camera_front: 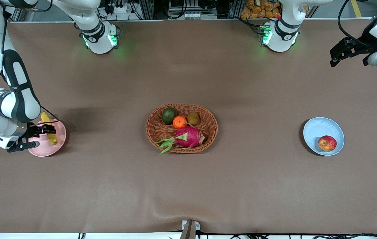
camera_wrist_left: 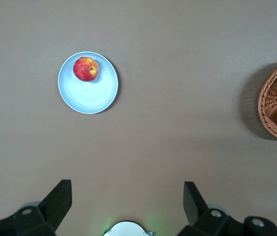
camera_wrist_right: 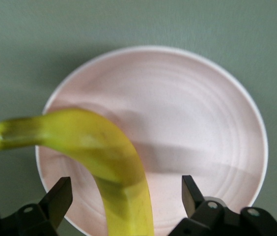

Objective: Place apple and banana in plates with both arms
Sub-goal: 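Lower the banana onto the pink plate and open the right gripper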

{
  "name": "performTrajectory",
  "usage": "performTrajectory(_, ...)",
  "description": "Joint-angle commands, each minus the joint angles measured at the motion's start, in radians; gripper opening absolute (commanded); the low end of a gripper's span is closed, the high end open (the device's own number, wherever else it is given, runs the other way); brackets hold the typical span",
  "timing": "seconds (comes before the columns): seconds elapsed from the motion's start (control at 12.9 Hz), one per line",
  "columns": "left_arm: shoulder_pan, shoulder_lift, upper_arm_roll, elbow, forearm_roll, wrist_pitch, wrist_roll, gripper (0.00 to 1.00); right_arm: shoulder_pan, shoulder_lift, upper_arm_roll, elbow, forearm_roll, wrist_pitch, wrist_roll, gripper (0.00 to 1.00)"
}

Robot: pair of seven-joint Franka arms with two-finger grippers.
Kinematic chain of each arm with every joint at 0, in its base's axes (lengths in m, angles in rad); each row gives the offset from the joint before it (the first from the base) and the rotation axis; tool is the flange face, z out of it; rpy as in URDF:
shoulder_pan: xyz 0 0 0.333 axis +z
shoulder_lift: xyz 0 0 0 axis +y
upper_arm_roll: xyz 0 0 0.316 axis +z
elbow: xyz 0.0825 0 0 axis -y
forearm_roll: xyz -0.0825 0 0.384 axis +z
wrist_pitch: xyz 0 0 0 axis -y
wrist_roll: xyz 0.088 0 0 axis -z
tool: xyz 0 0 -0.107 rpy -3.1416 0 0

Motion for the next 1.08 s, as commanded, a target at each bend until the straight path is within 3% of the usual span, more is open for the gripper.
performTrajectory(0.0, -0.007, 0.012, 0.0, 0.027, 0.018, -0.02, -0.002, 1.0, 0.02, -0.025, 0.005, 0.098, 0.019, -0.137, -0.039, 1.0)
performTrajectory(0.23, -0.01, 0.012, 0.0, 0.027, 0.018, -0.02, -0.002, 1.0, 0.047, -0.027, 0.011, 0.29, 0.034, -0.429, 0.025, 1.0)
performTrajectory(0.39, -0.011, 0.012, 0.0, 0.027, 0.018, -0.02, -0.002, 1.0, 0.088, -0.045, 0.01, 0.362, 0.095, -0.561, 0.152, 1.0)
performTrajectory(0.54, -0.008, 0.012, 0.0, 0.027, 0.018, -0.02, -0.002, 1.0, 0.138, -0.085, 0.013, 0.383, 0.102, -0.609, 0.348, 1.0)
performTrajectory(0.77, -0.007, 0.012, 0.0, 0.025, 0.018, -0.02, -0.002, 1.0, 0.157, -0.139, 0.123, 0.456, 0.097, -0.686, 0.659, 1.0)
performTrajectory(1.01, -0.005, 0.012, 0.0, 0.027, 0.018, -0.02, 0.0, 1.0, 0.163, -0.211, 0.15, 0.502, 0.083, -0.786, 0.769, 1.0)
